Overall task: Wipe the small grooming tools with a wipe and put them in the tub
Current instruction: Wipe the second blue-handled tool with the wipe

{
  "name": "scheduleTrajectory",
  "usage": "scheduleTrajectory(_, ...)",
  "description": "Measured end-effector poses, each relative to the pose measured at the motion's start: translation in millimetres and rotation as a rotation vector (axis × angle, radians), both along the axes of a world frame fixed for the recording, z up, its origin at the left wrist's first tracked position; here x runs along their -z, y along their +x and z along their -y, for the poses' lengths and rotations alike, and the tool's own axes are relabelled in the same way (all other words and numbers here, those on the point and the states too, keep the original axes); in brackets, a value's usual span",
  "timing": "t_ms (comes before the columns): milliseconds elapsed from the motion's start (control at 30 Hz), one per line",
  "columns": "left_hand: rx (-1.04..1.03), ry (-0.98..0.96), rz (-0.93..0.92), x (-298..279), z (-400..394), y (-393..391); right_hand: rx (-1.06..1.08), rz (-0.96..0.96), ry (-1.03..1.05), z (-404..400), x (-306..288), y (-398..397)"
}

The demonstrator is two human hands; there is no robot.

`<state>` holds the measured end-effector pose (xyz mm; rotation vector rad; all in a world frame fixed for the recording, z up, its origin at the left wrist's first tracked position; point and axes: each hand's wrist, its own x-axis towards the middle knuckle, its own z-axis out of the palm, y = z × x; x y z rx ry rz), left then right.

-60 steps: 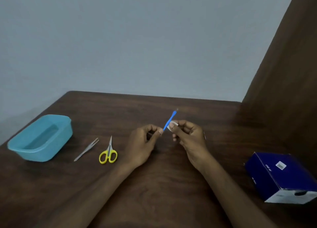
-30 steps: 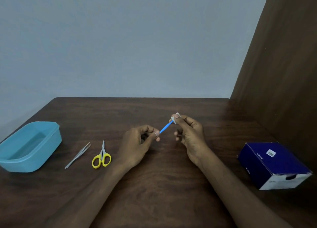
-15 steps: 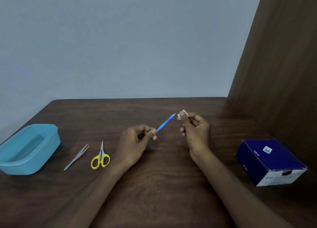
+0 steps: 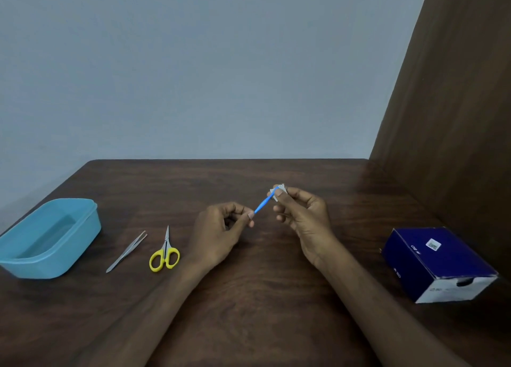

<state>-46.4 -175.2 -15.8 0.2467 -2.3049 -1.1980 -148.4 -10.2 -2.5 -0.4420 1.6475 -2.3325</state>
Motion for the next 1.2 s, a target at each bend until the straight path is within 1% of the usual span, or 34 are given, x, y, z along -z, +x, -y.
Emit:
scheduleTrajectory(200, 0.001, -0.037, 0.018, -1.2, -0.6, 0.2, 0.139, -0.068, 0.037, -1.4, 7.2, -10.3)
scheduleTrajectory(367, -0.016, -0.011, 0.001, -0.9, -0.8, -0.6, 0.205, -0.059, -0.083, -1.6, 5.1, -14.4)
scheduleTrajectory(467, -0.023, -0.002, -0.008, -0.4, -0.9, -0.9, 0.168, -0.060, -0.087, -1.8, 5.0, -13.3)
scheduleTrajectory(667, 0.029, -0.024, -0.027, -2.7, -0.9, 2.2, 0.077, -0.017, 0.044, 5.9, 11.5, -7.6)
scheduleTrajectory(733, 0.042, -0.034, -0.030, -2.9, -1.8, 2.8, 0.063, -0.042, 0.031, 7.4, 11.9, -8.3)
scheduleTrajectory(833, 0.031, -0.020, -0.031, -2.9, -1.6, 2.8, 0.052, -0.030, 0.006, 9.4, 13.5, -10.0)
scheduleTrajectory(1000, 0.041, 0.002, -0.014, -3.3, -1.5, 2.5, 0.009, -0.051, 0.037, 9.2, 16.7, -8.7)
scheduleTrajectory(1133, 0.050, 0.007, -0.013, -3.6, -2.8, 1.4, 0.034, 0.002, -0.003, 9.1, 12.9, -10.3)
scheduleTrajectory(1200, 0.046, 0.004, -0.024, -2.5, -1.9, 0.9, 0.033, -0.003, -0.007, 9.8, 12.5, -10.0)
